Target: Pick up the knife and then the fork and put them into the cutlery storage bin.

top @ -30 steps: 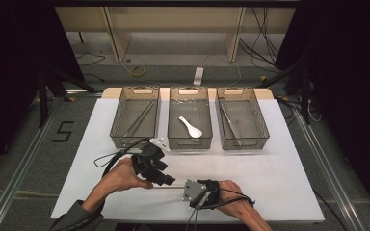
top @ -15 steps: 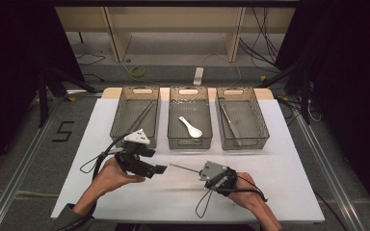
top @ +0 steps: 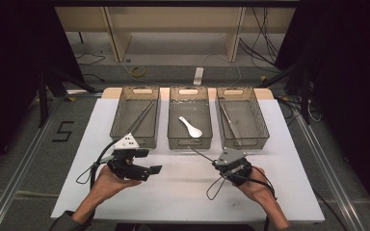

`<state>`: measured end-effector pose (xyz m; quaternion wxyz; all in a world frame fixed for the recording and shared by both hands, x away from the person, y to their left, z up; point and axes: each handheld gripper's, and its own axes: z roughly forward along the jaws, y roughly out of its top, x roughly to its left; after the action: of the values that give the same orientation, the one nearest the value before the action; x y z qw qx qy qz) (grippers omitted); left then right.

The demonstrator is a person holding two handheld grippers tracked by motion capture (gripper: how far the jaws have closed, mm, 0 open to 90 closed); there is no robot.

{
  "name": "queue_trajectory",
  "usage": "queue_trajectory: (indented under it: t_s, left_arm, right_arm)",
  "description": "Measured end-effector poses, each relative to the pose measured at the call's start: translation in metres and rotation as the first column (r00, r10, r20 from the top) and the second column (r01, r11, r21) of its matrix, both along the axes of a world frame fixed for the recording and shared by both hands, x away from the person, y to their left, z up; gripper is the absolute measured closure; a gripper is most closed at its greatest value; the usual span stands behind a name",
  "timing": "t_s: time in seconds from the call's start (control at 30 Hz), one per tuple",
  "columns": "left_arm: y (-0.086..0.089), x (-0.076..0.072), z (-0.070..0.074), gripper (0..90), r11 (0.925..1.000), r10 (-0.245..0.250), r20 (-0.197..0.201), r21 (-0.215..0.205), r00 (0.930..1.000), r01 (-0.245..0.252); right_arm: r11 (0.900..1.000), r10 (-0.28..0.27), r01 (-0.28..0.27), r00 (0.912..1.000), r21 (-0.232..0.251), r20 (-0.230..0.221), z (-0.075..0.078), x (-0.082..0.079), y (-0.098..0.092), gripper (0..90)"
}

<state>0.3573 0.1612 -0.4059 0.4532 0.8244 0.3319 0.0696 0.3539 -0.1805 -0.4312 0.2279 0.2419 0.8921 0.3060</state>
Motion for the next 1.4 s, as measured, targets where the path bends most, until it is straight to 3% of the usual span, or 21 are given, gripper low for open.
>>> queue_trajectory:
  t_s: [0.17,0.33,0.6,0.73,1.07,1.4]
  left_arm:
    - [0.008,-0.003,-0.002,20.0,0.9998,0.018,0.013,-0.004,0.9997,-0.018]
    - [0.016,-0.006,-0.003,19.3,0.9990,0.038,0.020,-0.024,0.9991,-0.037]
    - [0.025,-0.009,-0.004,18.2,0.9970,0.066,0.037,-0.044,0.9972,-0.064]
    - [0.028,-0.010,-0.004,18.0,0.9959,0.072,0.035,-0.057,0.9968,-0.070]
    - [0.032,-0.013,-0.007,17.6,0.9941,0.086,0.035,-0.069,0.9957,-0.083]
    - [0.035,-0.013,-0.007,17.5,0.9915,0.104,0.056,-0.085,0.9930,-0.099]
  right_arm:
    - [0.997,-0.049,0.050,0.9986,0.053,-0.018,0.007,0.005,-0.013,88.2]
    - [0.983,-0.119,0.126,0.9909,0.135,-0.063,0.016,0.017,-0.032,88.2]
    - [0.938,-0.227,0.249,0.9670,0.241,-0.115,0.032,0.035,-0.069,88.2]
    - [0.908,-0.265,0.302,0.9512,0.292,-0.158,0.039,0.048,-0.085,88.1]
    - [0.868,-0.338,0.389,0.9179,0.308,-0.208,0.056,0.087,-0.096,88.1]
    - [0.843,-0.391,0.451,0.8881,0.293,-0.242,0.066,0.127,-0.093,88.1]
